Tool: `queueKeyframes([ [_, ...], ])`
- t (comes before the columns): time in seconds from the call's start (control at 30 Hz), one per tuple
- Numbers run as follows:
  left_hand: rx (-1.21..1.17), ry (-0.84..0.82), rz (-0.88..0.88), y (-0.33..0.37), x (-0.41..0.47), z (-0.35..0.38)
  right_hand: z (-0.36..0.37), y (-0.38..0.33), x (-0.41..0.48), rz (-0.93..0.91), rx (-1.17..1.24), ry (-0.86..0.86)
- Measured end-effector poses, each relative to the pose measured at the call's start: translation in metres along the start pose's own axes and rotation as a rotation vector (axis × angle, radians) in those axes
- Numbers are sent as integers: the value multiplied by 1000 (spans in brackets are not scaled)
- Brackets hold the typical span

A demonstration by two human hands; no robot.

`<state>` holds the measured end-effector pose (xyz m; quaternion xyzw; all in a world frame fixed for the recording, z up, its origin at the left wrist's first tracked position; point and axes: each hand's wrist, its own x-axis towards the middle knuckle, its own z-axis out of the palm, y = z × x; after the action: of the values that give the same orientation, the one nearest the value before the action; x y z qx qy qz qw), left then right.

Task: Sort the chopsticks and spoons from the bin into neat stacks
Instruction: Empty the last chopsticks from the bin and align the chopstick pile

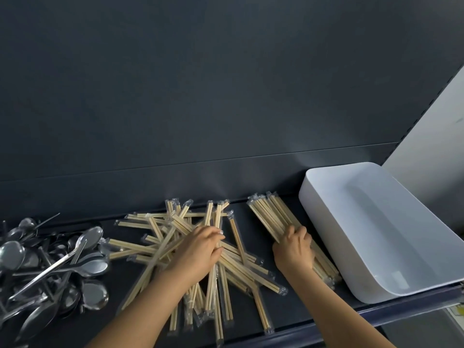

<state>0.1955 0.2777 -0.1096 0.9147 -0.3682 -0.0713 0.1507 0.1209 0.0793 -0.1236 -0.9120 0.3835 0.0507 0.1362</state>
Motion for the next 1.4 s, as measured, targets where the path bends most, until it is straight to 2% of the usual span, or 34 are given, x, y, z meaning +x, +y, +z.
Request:
queueKeyframes([
  [0.37,-28,-17,29,-3,0,-6,-2,-12,-1,1,25,36],
  [0.53,-23,32,31,-10,-4,-14,-6,-21,-12,-217,115,33],
  [0.63,9,102,-21,-18,-9,-19,-6,-31,-28,-368,215,-57],
  [0.73,31,189,-102,-28,-17,-20,-1,-45,-41,-443,180,-233],
  [0.8,52,237,-174,-35,-24,-21,7,-54,-47,-436,135,-355],
  [0.9,69,277,-301,-43,-37,-22,15,-63,-48,-399,141,-368],
  [1.07,-42,91,-482,-51,-50,-13,17,-71,-39,-315,186,-408],
  [1.17,-71,14,-484,-50,-54,-8,19,-76,-33,-258,196,-449],
  [1.4,-37,5,-466,-48,-52,-1,26,-83,-26,-169,207,-455],
])
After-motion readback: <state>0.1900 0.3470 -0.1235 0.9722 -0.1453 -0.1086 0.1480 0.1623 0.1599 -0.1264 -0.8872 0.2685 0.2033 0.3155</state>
